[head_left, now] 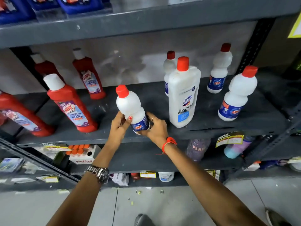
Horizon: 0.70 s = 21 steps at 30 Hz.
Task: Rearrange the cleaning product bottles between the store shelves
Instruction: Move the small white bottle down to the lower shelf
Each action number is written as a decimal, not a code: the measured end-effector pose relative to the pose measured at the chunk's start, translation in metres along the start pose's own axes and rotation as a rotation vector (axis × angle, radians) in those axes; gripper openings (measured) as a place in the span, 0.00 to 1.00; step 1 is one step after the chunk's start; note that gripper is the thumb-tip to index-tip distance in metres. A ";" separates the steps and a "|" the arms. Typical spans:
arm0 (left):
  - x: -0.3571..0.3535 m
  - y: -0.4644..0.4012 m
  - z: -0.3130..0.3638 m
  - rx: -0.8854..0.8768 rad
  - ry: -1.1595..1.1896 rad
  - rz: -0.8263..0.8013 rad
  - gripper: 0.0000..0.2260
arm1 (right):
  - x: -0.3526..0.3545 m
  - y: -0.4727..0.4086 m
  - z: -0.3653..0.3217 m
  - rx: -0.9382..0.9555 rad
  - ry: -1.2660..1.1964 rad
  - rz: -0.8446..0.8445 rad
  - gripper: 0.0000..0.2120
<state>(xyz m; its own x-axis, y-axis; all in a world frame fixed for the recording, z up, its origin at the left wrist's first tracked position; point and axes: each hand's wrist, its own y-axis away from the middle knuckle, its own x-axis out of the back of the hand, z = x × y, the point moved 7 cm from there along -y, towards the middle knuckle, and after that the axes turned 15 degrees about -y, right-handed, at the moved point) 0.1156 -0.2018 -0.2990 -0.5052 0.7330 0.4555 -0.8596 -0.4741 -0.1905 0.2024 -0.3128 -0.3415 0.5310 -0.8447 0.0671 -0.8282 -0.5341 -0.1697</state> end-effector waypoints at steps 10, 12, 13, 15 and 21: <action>-0.009 -0.029 -0.028 0.051 0.000 0.100 0.27 | -0.029 -0.025 0.025 -0.119 -0.071 -0.012 0.36; -0.010 -0.031 -0.030 0.050 0.009 0.119 0.26 | -0.030 -0.025 0.026 -0.124 -0.076 -0.024 0.36; -0.010 -0.030 -0.031 0.043 0.017 0.135 0.25 | -0.029 -0.025 0.026 -0.115 -0.071 -0.031 0.36; -0.010 -0.025 -0.030 0.023 0.046 0.200 0.26 | -0.023 -0.020 0.023 -0.079 -0.063 -0.015 0.35; -0.024 0.013 0.013 -0.131 -0.019 0.592 0.22 | 0.072 0.033 -0.009 0.269 -0.098 0.476 0.11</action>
<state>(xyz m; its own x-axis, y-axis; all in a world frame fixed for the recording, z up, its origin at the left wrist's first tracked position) 0.1180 -0.2320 -0.3011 -0.8999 0.3540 0.2546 -0.4360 -0.7334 -0.5215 0.2115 -0.3913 -0.3333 0.1340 -0.9767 -0.1678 -0.9126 -0.0556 -0.4051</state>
